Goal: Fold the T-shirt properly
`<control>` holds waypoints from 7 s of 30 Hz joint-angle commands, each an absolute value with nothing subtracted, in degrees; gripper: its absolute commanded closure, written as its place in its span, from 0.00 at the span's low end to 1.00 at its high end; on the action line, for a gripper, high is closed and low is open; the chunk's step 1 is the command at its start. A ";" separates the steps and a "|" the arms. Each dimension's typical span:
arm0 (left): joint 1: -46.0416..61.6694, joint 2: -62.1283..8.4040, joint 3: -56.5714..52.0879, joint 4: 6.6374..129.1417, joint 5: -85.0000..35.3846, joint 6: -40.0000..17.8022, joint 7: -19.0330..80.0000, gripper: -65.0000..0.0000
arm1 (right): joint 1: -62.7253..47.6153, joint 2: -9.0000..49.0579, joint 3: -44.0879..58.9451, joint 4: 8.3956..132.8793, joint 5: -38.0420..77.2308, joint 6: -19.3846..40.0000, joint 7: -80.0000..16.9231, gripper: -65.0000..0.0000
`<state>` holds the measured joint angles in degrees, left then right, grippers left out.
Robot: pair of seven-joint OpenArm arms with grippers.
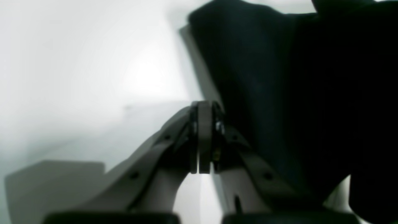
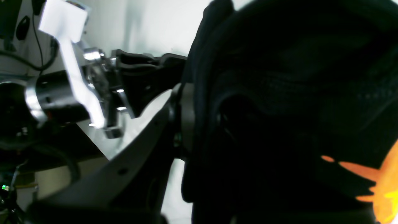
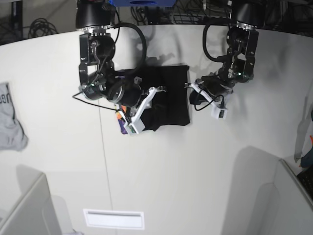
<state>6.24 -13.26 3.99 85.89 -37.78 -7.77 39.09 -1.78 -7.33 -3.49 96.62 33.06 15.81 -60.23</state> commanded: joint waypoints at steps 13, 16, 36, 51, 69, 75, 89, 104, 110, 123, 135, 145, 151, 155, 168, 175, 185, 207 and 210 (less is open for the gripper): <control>16.75 -17.63 -20.79 101.23 -36.70 -7.52 56.40 1.00 | -0.66 -7.60 -3.65 95.08 34.33 16.04 -56.92 1.00; 17.45 -18.86 -22.46 101.32 -36.70 -7.52 56.57 1.00 | -0.57 -7.60 -3.65 95.08 34.33 15.96 -56.92 1.00; 17.27 -18.95 -23.60 101.05 -36.70 -7.52 56.57 1.00 | 3.38 -7.69 -9.54 90.77 34.42 15.96 -58.33 0.49; 17.01 -19.12 -23.69 101.05 -36.62 -7.52 56.57 1.00 | 9.89 -7.08 -29.41 96.75 34.24 15.87 -60.79 0.49; 17.36 -9.98 -22.99 111.69 -36.79 -19.56 56.75 1.00 | -1.63 3.56 -5.14 105.45 33.89 15.96 -57.36 1.00; 17.01 -6.20 -23.08 110.55 -49.80 -19.56 56.75 0.49 | -7.08 8.48 -5.14 108.62 34.24 15.96 -51.74 1.00; 9.10 -5.85 -11.30 92.62 -58.07 -13.23 56.57 0.10 | -10.33 9.54 -4.79 108.88 34.24 15.96 -51.56 1.00; 2.95 -6.20 -2.86 83.74 -50.42 -6.64 56.48 0.45 | -12.62 9.45 6.20 108.97 34.33 16.40 -51.38 1.00; 1.45 -8.57 -1.98 83.65 -50.42 -6.64 56.92 1.00 | -13.05 9.10 12.97 108.97 34.33 24.75 -51.74 1.00; -29.23 -26.51 52.97 81.27 -48.92 -6.64 61.58 1.00 | -15.52 9.10 24.13 108.70 34.33 26.24 -51.82 1.00; -36.09 -20.70 78.11 83.91 -22.73 -7.08 49.80 1.00 | -20.09 8.57 30.90 108.62 34.33 25.89 -51.82 1.00; -35.56 -17.01 77.58 84.35 -5.85 -22.64 48.57 1.00 | -20.26 5.32 33.98 108.62 33.98 25.89 -51.82 1.00; -35.21 -16.13 77.58 86.11 -4.70 -23.69 48.66 1.00 | -20.18 4.26 34.24 108.53 33.98 25.89 -51.82 1.00; -35.21 -16.22 77.58 86.29 -5.58 -23.69 48.66 1.00 | -20.00 4.18 33.98 108.53 33.89 25.89 -51.82 1.00; -35.65 -16.13 69.85 86.46 -5.67 -23.69 49.10 0.60 | -19.82 4.18 33.89 108.53 33.98 25.89 -51.82 1.00; -38.20 -15.96 67.47 89.89 -5.41 -23.69 49.10 0.23 | -19.82 4.18 33.89 108.53 34.15 25.89 -51.82 1.00; -25.27 -16.57 30.29 107.65 -5.67 -23.69 52.53 1.00 | -23.87 4.79 34.24 108.97 33.80 26.24 -51.21 1.00; 43.12 -30.73 -19.47 113.98 -5.23 -23.69 -7.08 1.00 | -54.64 -0.48 37.41 115.65 8.22 37.32 -9.71 1.00; 52.44 -30.64 -22.99 113.63 -5.23 -23.69 -7.52 1.00 | -59.21 -3.30 37.49 115.65 2.24 38.99 -9.71 1.00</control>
<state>51.72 -29.93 -22.44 112.92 -4.54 -23.90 -6.24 -58.04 -2.85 37.39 114.76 1.39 38.35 -10.87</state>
